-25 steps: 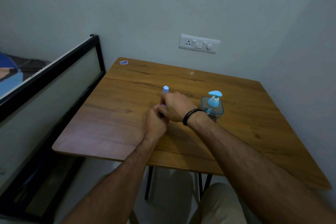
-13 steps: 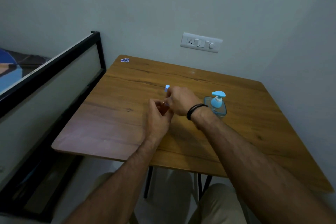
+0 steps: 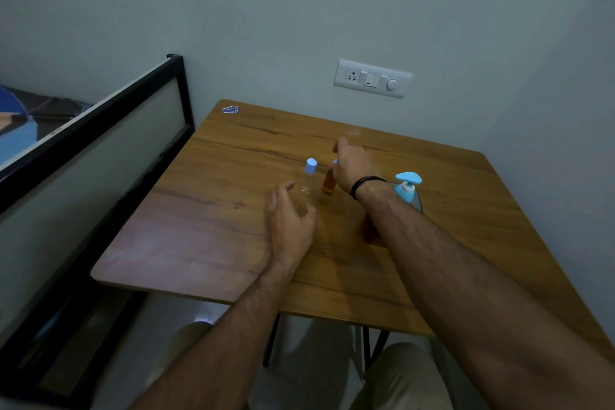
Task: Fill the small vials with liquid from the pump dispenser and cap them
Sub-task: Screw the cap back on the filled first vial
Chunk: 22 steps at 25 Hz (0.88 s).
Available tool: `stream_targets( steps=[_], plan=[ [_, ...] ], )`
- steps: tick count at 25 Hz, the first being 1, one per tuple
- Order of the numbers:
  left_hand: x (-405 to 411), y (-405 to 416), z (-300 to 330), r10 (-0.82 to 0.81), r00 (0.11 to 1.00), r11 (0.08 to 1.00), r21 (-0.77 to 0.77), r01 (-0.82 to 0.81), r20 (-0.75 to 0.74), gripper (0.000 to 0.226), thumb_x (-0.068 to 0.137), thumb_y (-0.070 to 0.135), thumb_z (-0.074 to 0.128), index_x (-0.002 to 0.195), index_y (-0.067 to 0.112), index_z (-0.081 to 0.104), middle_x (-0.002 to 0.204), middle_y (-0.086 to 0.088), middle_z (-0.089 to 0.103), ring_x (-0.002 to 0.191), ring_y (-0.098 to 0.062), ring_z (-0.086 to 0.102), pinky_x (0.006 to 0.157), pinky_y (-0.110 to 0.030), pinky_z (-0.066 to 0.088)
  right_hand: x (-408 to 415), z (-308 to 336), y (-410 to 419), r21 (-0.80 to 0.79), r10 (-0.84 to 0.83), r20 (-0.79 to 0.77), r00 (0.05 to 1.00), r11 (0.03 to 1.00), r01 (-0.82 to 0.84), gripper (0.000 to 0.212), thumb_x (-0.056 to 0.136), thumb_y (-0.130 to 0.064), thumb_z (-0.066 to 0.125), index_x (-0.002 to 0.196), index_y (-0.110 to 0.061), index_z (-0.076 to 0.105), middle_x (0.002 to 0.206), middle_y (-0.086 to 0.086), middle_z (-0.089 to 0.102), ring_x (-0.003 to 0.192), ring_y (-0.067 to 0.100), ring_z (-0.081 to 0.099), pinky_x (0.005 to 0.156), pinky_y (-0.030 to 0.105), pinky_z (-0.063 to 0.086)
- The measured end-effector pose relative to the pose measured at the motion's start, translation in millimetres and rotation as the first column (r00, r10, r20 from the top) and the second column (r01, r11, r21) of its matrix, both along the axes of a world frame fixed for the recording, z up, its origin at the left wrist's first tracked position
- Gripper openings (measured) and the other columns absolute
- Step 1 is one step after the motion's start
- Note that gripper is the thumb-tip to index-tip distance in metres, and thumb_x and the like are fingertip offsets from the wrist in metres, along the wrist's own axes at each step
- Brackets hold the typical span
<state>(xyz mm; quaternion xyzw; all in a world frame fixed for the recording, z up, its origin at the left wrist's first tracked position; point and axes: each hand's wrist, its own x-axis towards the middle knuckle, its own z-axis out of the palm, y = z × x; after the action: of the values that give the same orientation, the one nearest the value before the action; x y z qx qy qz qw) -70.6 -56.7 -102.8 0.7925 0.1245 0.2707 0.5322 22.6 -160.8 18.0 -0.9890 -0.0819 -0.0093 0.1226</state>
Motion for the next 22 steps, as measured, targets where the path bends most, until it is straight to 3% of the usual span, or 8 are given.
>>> stream_targets(
  steps=[5,7,10,12,15,19,22],
  plan=[
    [-2,0,3,-0.015,1.0,1.0,-0.016,0.014,-0.023,0.049,0.085,0.017,0.073,0.13,0.019,0.053,0.127,0.006,0.055,0.114,-0.006,0.05,0.093,-0.023,0.043,6,0,4,-0.054,0.062,0.072,0.995,0.997,-0.058,0.027,0.096,-0.03,0.065,0.121,-0.021,0.06,0.122,0.005,0.062,0.109,0.026,0.058,0.091,0.044,0.052],
    [-1,-1,3,-0.005,1.0,1.0,-0.016,0.005,0.001,0.048,0.083,0.014,0.073,0.127,0.017,0.055,0.125,0.004,0.056,0.114,-0.011,0.053,0.094,-0.025,0.044,7,0,12,-0.028,0.106,0.105,0.989,0.994,-0.104,0.035,0.099,-0.046,0.057,0.12,-0.02,0.065,0.128,0.005,0.056,0.12,0.029,0.049,0.099,0.043,0.045],
    [-1,0,0,-0.002,1.0,1.0,-0.021,0.002,0.009,0.049,0.081,0.014,0.073,0.126,0.017,0.054,0.125,0.003,0.056,0.117,-0.014,0.053,0.097,-0.036,0.05,6,-11,21,-0.227,0.161,0.101,0.982,0.964,-0.135,0.054,0.093,-0.066,0.054,0.115,-0.021,0.073,0.13,0.005,0.053,0.125,0.032,0.04,0.11,0.046,0.033],
    [-2,0,1,-0.022,1.0,0.999,-0.038,0.021,-0.016,0.051,0.083,0.018,0.074,0.129,0.02,0.052,0.128,0.005,0.054,0.119,-0.011,0.051,0.097,-0.038,0.051,2,-16,20,-0.244,0.176,0.135,0.975,0.96,-0.14,0.048,0.092,-0.063,0.057,0.107,-0.021,0.074,0.127,0.004,0.053,0.123,0.03,0.04,0.109,0.045,0.034],
    [-2,0,3,-0.028,1.0,0.999,-0.029,0.027,-0.01,0.056,0.084,0.022,0.075,0.134,0.018,0.051,0.13,0.004,0.055,0.119,-0.009,0.049,0.095,-0.029,0.045,-19,-9,23,-0.084,0.201,0.147,0.968,0.978,-0.19,0.042,0.096,-0.058,0.054,0.096,-0.019,0.071,0.111,0.002,0.05,0.107,0.025,0.041,0.091,0.036,0.04],
    [-4,-3,3,-0.038,0.997,0.997,-0.057,0.042,0.074,0.012,0.096,0.018,0.06,0.108,0.017,0.056,0.096,0.003,0.062,0.085,-0.013,0.056,0.07,-0.033,0.046,-52,-4,22,0.123,0.275,-0.111,0.955,0.957,-0.262,0.03,0.099,-0.044,0.056,0.095,-0.015,0.064,0.089,-0.001,0.064,0.081,0.018,0.057,0.06,0.029,0.037],
    [-8,-5,5,-0.078,0.996,0.997,-0.026,0.079,0.051,0.004,0.101,0.016,0.054,0.099,0.016,0.051,0.085,0.002,0.055,0.076,-0.008,0.052,0.062,-0.025,0.039,-55,6,12,0.166,0.36,-0.178,0.916,0.928,-0.333,0.01,0.1,-0.023,0.058,0.107,-0.017,0.061,0.102,-0.003,0.065,0.095,0.018,0.061,0.066,0.025,0.041]
  ],
)
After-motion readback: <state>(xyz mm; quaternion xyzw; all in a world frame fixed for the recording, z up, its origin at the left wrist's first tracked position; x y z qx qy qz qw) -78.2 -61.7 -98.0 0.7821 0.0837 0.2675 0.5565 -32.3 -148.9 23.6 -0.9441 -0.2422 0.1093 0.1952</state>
